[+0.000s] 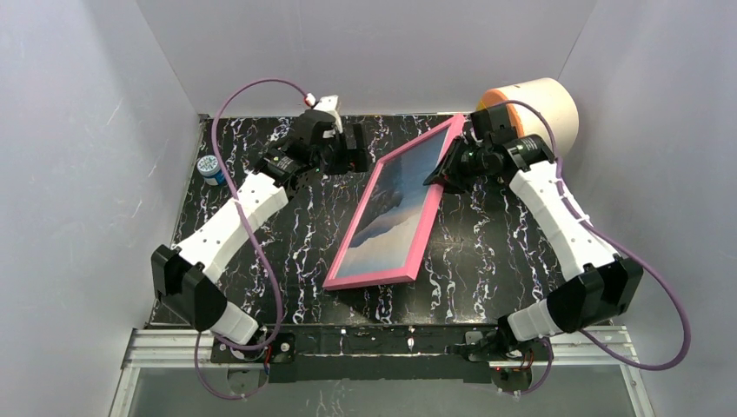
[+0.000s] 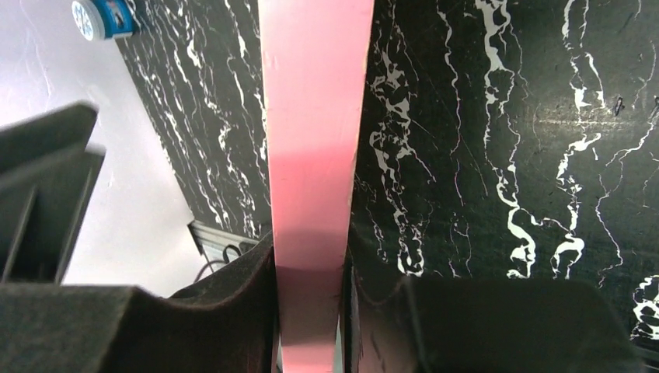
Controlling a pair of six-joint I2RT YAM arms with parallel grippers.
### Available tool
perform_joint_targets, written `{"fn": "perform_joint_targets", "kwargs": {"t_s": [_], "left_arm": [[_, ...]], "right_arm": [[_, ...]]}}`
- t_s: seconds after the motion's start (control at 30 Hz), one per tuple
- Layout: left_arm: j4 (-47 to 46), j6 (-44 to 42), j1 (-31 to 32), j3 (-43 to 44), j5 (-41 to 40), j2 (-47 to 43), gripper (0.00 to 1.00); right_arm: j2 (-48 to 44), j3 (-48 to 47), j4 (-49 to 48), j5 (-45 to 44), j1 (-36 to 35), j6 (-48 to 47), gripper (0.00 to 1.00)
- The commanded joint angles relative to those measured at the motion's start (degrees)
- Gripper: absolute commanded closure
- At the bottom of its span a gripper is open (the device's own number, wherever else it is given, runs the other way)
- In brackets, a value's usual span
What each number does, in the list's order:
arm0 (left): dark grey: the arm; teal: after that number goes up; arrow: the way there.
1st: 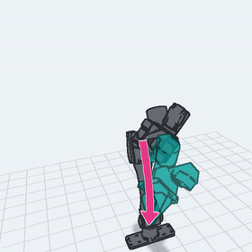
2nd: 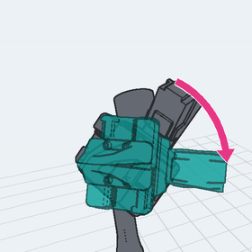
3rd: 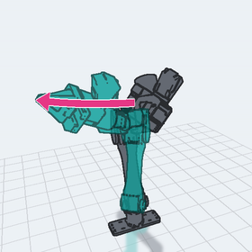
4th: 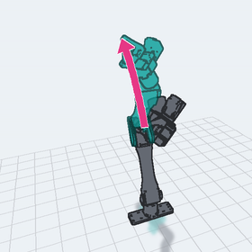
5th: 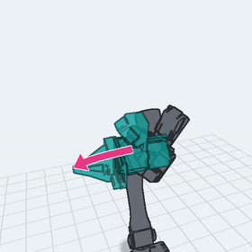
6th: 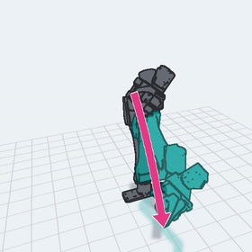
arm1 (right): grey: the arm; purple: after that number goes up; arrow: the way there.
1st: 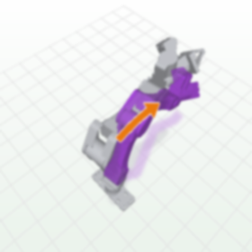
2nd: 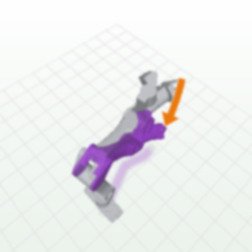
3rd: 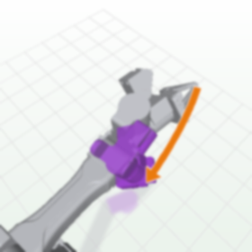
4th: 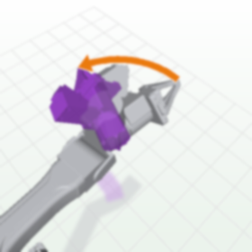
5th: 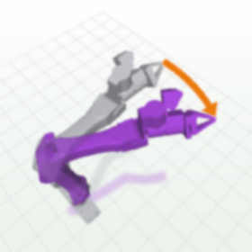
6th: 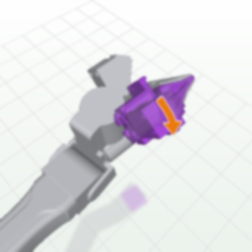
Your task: Put the photo into the frame
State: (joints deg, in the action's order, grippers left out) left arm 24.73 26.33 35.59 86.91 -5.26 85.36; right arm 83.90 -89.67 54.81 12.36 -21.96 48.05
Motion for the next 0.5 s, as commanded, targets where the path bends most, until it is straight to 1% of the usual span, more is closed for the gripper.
{"fn": "perform_joint_targets", "kwargs": {"t_s": [0.0,0.2,0.4,0.47], "left_arm": [[0.1,5.5,-5.9,-5.7,2.2,1.0,0.02],[2.7,6.2,-12.7,-10.6,2.6,3.7,0.02],[3.3,5.9,-17.7,-16.2,5.2,4.4,0.02],[3.6,6.0,-18.9,-17.8,8.0,5.0,0.02]], "right_arm": [[-6.4,6.3,-11.8,9.2,3.6,-7.3,0.69],[-6.5,19.1,-25.0,22.0,8.3,-11.9,0.68],[-1.4,23.5,-33.7,26.0,9.5,-16.1,0.67],[1.1,24.1,-35.8,27.5,9.9,-16.4,0.67]]}}
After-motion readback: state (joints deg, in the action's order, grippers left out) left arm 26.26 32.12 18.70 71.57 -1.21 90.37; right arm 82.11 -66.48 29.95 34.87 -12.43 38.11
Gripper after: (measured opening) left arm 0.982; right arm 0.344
